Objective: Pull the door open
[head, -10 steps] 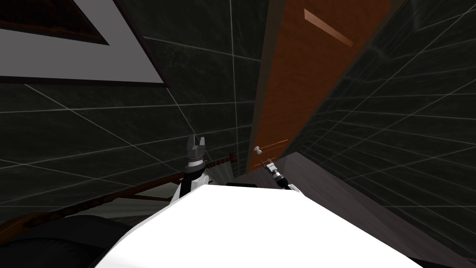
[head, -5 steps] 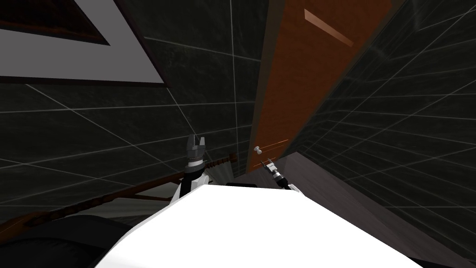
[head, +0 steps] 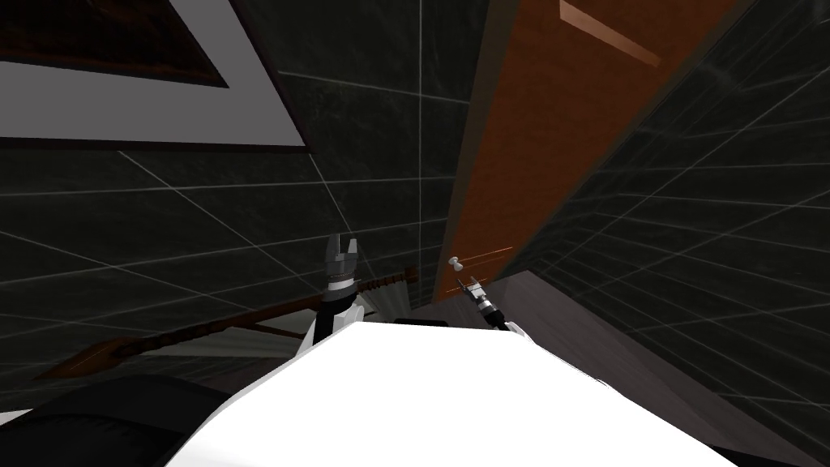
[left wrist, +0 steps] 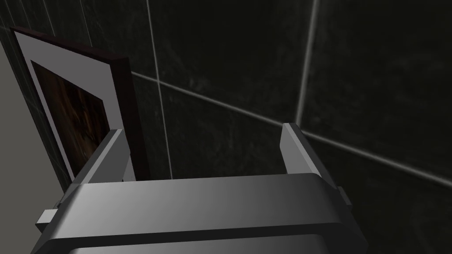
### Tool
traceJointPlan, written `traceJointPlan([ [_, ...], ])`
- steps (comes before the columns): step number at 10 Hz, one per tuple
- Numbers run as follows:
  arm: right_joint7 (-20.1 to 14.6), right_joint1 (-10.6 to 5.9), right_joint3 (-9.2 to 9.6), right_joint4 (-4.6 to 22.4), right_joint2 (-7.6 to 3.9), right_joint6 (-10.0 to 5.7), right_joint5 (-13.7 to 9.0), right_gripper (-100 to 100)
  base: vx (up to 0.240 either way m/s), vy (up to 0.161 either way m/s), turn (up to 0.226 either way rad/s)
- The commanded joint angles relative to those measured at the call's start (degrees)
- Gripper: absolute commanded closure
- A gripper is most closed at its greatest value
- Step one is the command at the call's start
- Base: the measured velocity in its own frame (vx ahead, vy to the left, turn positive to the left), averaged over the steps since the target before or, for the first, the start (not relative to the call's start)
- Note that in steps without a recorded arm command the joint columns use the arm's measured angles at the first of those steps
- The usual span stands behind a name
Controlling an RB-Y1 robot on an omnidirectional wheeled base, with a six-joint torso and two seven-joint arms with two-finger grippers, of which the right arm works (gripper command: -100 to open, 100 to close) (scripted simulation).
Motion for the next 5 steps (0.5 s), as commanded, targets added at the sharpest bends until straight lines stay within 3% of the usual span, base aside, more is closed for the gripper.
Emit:
traceJointPlan([
  [1, 0.3, -0.16, -1.72, 0.3, 0.0, 0.47, -0.2, -100, 0.042, 0.023, 0.329],
  [5, 1.1, -1.27, -5.71, 2.8, -0.1, 0.78, -0.9, -100, 0.037, -0.022, 0.176],
])
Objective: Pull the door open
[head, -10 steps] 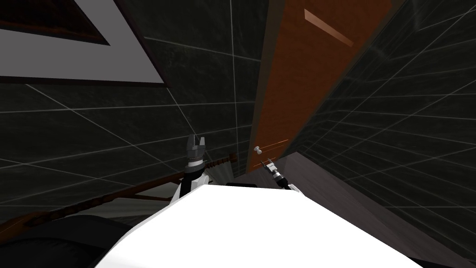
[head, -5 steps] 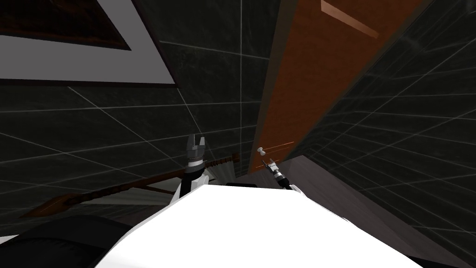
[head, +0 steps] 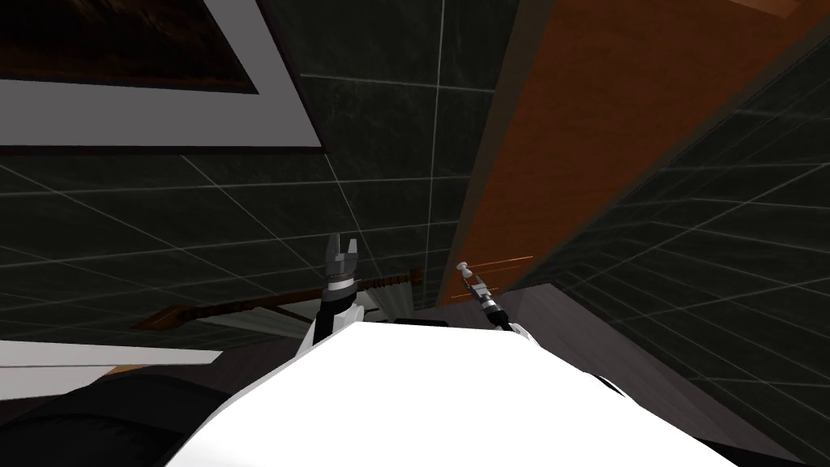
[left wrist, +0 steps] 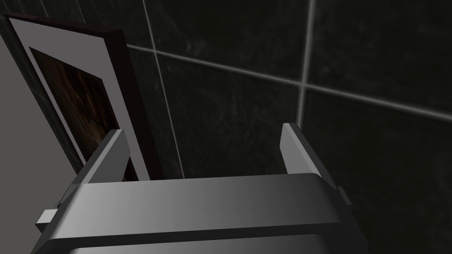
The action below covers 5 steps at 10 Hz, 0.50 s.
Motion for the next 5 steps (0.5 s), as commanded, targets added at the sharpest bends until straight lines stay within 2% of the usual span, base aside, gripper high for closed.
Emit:
traceJointPlan([
  [1, 0.0, 0.54, -1.41, -1.0, 0.05, 0.88, -0.1, -100, 0.042, -0.02, 0.206],
  [2, 0.0, 0.54, -1.41, -1.0, 0.05, 0.88, -0.1, -100, 0.018, -0.022, 0.07],
  [3, 0.3, 0.13, -2.91, 0.0, 0.01, 0.99, -0.4, -100, 0.033, -0.014, 0.159],
  [4, 0.3, 0.13, -2.91, 0.0, 0.01, 0.99, -0.4, -100, 0.028, -0.019, 0.128],
  [5, 0.5, -0.17, -3.99, 0.6, -0.02, 1.08, -0.6, -100, 0.028, -0.024, 0.119],
])
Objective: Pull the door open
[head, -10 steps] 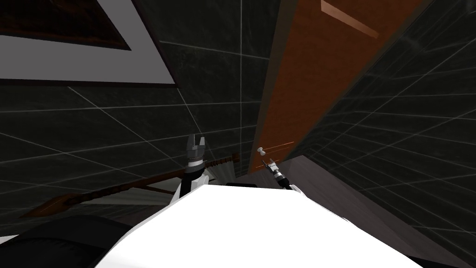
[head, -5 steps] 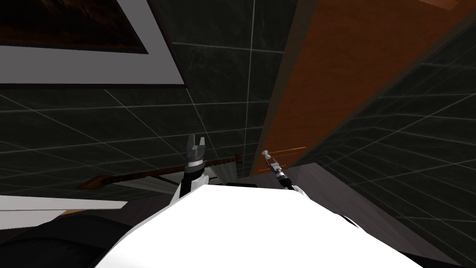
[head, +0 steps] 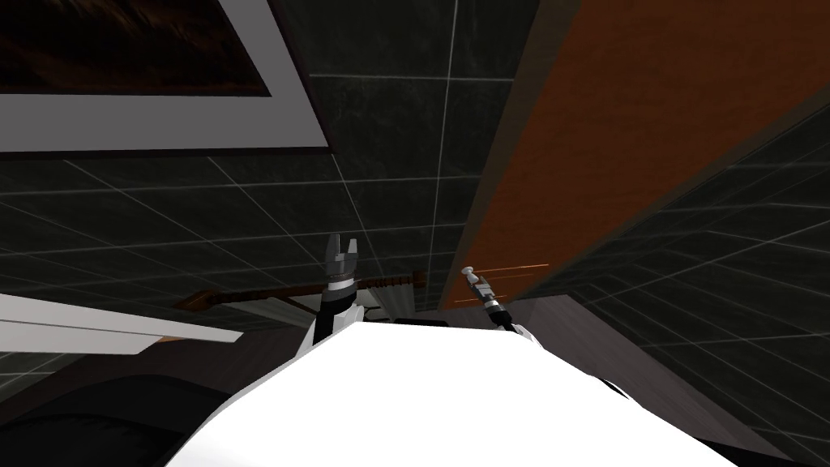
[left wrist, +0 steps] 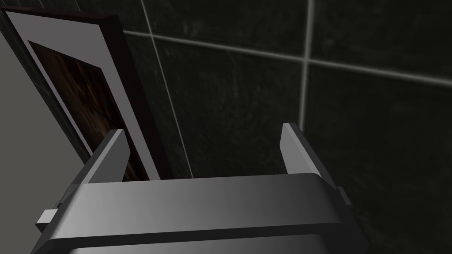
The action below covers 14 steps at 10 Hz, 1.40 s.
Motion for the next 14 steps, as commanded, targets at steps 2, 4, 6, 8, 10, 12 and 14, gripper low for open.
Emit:
traceJointPlan([
  [2, 0.0, 0.0, 0.0, 0.0, 0.0, 0.0, 0.0, 100, 0.001, -0.002, 0.016],
  [4, 0.0, 0.0, 0.0, 0.0, 0.0, 0.0, 0.0, 100, -0.004, 0.014, -0.007],
  [6, 0.0, 0.0, 0.0, 0.0, 0.0, 0.0, 0.0, 100, 0.0, 0.0, 0.0],
  [8, -2.4, 0.02, 0.4, 0.0, 0.22, 0.07, -0.4, 100, -0.007, -0.001, 0.022],
  [10, -4.3, 0.01, 0.59, -0.1, 0.22, 0.17, -0.8, 100, -0.022, -0.007, 0.035],
  [12, -7.6, 0.01, 0.96, -0.2, 0.2, 0.36, -1.7, 100, -0.025, -0.011, 0.044],
  [14, -9.4, 0.01, 1.15, -0.3, 0.19, 0.46, -2.1, 100, -0.028, -0.013, 0.033],
])
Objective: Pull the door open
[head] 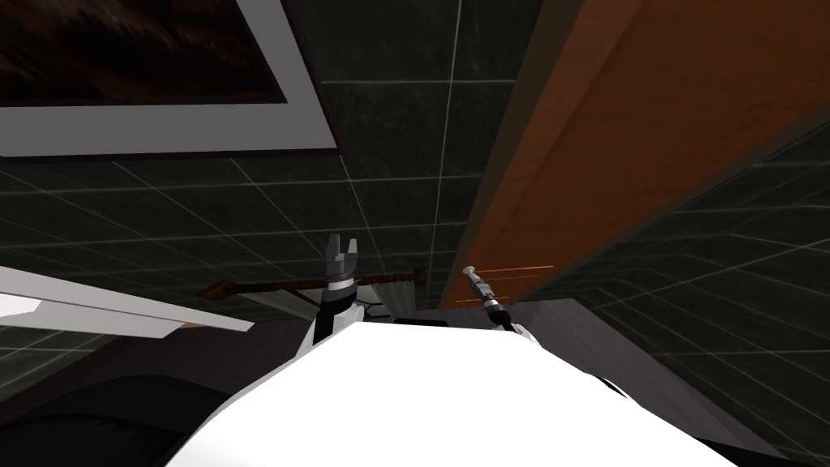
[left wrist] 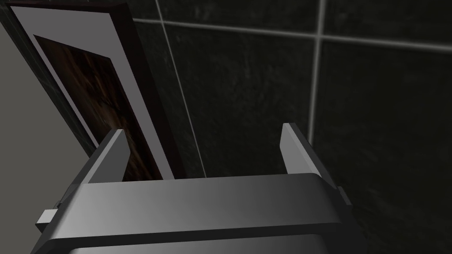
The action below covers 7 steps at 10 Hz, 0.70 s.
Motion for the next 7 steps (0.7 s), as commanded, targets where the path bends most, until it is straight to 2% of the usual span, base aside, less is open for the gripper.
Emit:
traceJointPlan([
  [1, -2.3, 0.17, 0.25, -0.2, 0.07, 0.17, -0.5, 100, -0.018, -0.008, 0.024],
  [7, -10.7, 0.16, 1.29, -0.5, 0.02, 0.71, -2.8, 100, -0.031, -0.016, 0.046],
])
